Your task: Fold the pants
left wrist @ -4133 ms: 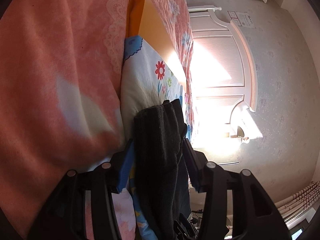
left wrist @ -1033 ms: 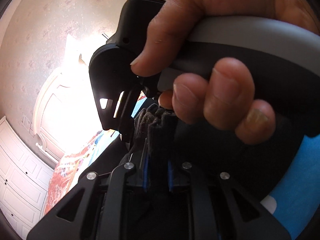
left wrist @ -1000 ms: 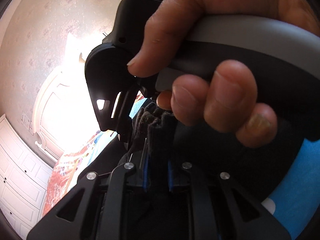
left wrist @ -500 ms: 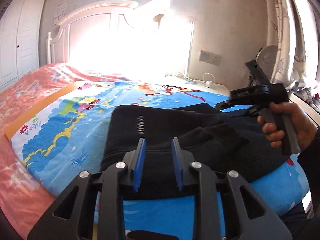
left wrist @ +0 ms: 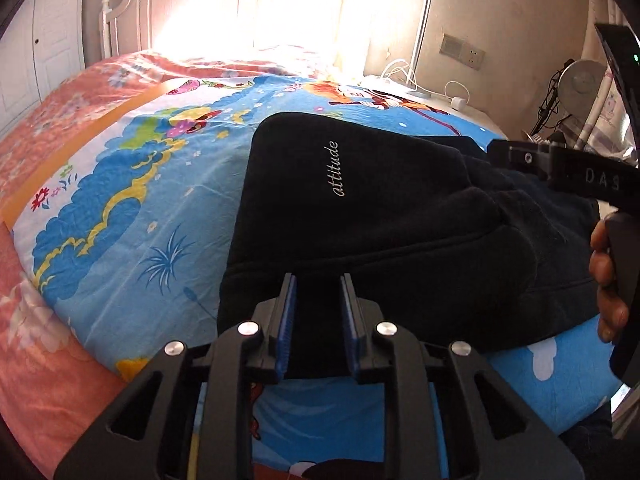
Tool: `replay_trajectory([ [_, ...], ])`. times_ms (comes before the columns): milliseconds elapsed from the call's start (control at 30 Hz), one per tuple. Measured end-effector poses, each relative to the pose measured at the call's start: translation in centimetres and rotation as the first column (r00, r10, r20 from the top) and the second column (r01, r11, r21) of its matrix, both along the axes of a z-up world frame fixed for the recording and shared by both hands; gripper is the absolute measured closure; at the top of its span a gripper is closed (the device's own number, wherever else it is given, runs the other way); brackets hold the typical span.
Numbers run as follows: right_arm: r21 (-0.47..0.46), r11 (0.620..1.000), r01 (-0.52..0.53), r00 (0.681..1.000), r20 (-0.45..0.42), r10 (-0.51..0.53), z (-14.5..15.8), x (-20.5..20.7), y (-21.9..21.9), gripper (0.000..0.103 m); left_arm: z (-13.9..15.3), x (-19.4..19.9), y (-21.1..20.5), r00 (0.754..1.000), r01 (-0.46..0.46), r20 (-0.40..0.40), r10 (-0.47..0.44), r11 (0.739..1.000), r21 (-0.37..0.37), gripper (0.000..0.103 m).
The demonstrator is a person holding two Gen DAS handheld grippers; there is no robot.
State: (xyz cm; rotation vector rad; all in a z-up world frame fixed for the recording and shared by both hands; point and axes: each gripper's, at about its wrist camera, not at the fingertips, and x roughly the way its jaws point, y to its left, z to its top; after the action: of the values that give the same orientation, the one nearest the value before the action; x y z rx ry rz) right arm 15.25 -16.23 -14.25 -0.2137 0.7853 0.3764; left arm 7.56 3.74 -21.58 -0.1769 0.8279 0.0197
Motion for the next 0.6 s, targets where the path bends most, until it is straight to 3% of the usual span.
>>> replay_trajectory([
  [100, -0.079, 0.997, -0.025, 0.995, -0.095, 0.017, -3.0, 0.5, 0.6, 0.005, 0.4, 0.0, 0.1, 0.999, 0.051, 0.0, -0.052, 0.996, -0.078, 0.049],
  [200, -0.077, 0.997, 0.001, 0.996, -0.088, -0.007, -4.9, 0.1, 0.1, 0.005, 1.7, -0.7, -0.8, 0.998, 0.068, 0.015, -0.067, 0.996, -0.058, 0.037],
  [333, -0.097, 0.995, 0.011, 0.996, -0.092, -0.02, -5.0, -0.1, 0.3, 0.005, 4.4, -2.0, -1.2, 0.987, 0.031, 0.158, -0.03, 0.999, -0.007, 0.002],
  [467, -0.086, 0.996, 0.005, 0.995, -0.096, -0.013, -5.2, -0.1, 0.1, 0.005, 4.3, -0.8, -1.8, 0.983, 0.022, 0.176, -0.044, 0.992, 0.125, 0.003],
  [533, -0.078, 0.997, 0.006, 0.995, -0.1, -0.014, -5.1, -0.1, 0.0, 0.004, 3.8, -0.2, -1.3, 0.985, 0.006, 0.171, -0.024, 0.994, 0.106, 0.017],
  [567, -0.076, 0.997, 0.005, 0.995, -0.099, -0.013, -5.1, -0.1, 0.0, 0.004, 3.1, 0.5, -1.0, 0.991, -0.002, 0.13, -0.01, 0.996, 0.092, 0.024],
  [600, -0.073, 0.997, 0.005, 0.995, -0.1, -0.012, -5.2, -0.1, 0.0, 0.004, 2.1, 1.4, -0.8, 0.997, -0.006, 0.075, -0.001, 0.995, 0.1, 0.045],
])
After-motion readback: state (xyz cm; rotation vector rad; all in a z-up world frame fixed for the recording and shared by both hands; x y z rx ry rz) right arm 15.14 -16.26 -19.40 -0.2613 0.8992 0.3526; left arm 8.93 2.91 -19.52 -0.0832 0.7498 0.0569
